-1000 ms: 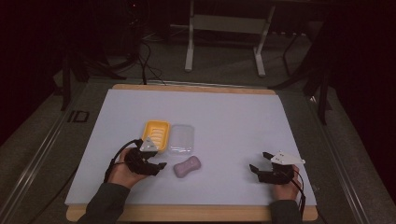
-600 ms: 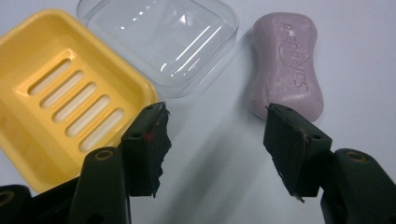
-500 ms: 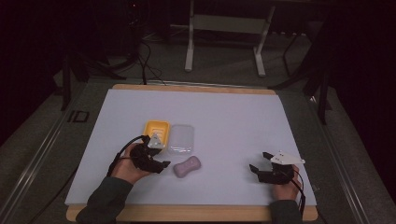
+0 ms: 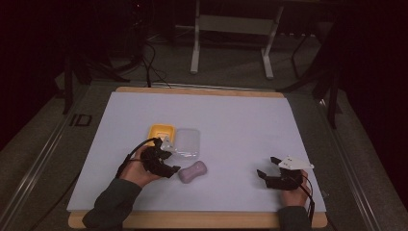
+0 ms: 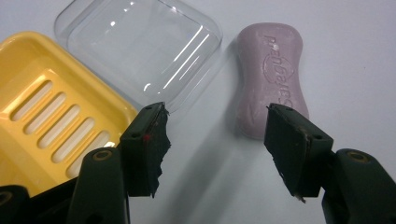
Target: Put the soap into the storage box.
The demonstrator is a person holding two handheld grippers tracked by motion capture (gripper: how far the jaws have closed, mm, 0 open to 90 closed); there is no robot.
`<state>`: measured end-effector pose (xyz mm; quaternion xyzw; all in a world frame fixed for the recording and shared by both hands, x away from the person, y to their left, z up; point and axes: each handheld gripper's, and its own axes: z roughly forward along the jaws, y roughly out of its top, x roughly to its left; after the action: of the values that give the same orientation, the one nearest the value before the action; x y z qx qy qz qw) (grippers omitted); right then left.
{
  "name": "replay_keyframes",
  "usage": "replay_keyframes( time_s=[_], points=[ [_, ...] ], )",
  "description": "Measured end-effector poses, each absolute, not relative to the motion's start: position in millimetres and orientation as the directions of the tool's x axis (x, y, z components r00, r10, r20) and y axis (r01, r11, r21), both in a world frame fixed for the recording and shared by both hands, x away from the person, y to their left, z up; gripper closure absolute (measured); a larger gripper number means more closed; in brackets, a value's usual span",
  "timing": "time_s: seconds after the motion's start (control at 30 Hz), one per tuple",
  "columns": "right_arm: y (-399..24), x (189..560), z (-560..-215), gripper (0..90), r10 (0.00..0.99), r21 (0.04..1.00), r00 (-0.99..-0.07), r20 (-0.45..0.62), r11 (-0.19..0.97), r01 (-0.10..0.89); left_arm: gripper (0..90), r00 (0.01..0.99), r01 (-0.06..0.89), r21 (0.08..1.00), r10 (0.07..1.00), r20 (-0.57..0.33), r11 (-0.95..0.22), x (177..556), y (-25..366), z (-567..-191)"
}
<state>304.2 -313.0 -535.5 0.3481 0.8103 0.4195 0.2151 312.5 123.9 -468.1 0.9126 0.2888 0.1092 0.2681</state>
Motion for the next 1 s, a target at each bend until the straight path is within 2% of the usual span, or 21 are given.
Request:
replay_keyframes(
  time_s=[1.0],
  points=[
    [-312.4, 304.2, -535.6, 21.0, 0.745, 0.827, -0.665, -0.058, 0.409, 0.386, 39.3, 0.828, 0.469, 0.525, 0.56, 0.018, -0.711, 318.9, 103.4, -462.1]
  ],
)
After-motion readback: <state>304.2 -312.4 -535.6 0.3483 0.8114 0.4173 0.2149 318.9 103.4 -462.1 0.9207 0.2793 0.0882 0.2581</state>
